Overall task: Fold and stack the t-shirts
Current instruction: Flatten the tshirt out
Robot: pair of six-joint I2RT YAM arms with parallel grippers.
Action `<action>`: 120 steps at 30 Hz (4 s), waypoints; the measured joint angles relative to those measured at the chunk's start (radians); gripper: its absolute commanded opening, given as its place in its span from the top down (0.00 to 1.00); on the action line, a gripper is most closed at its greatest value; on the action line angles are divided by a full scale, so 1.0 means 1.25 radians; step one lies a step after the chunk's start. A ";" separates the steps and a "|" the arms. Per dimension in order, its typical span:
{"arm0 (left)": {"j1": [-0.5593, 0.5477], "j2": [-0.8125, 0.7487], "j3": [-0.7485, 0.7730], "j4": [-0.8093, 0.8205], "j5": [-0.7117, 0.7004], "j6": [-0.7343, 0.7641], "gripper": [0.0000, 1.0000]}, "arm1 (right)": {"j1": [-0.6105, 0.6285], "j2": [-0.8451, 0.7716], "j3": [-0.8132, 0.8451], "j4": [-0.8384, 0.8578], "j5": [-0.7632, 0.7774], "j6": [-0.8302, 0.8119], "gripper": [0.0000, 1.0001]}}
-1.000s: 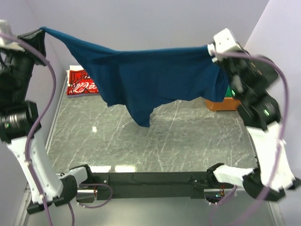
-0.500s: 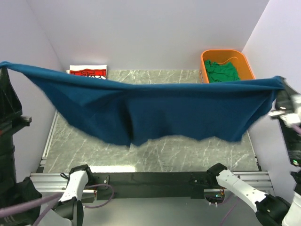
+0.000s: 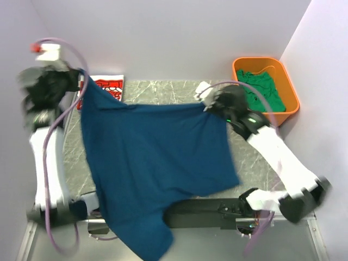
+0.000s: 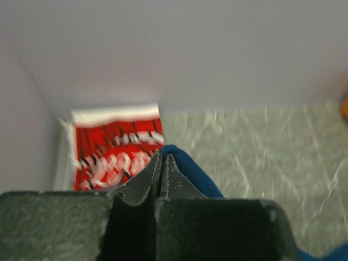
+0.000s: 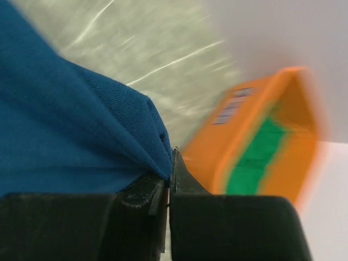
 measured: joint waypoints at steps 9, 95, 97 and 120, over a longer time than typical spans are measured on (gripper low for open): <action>-0.150 0.641 0.284 0.020 -0.035 0.020 0.83 | -0.124 0.615 0.367 0.017 -0.074 0.093 0.37; -0.091 0.442 -0.330 -0.543 0.004 0.902 0.99 | -0.329 0.659 0.258 -0.363 -0.460 0.364 0.51; -0.091 0.442 -0.323 -0.547 0.005 0.902 0.99 | -0.332 0.636 0.227 -0.359 -0.463 0.374 0.51; -0.088 0.456 -0.314 -0.551 0.014 0.902 0.99 | -0.333 0.663 0.129 -0.231 -0.420 0.475 0.58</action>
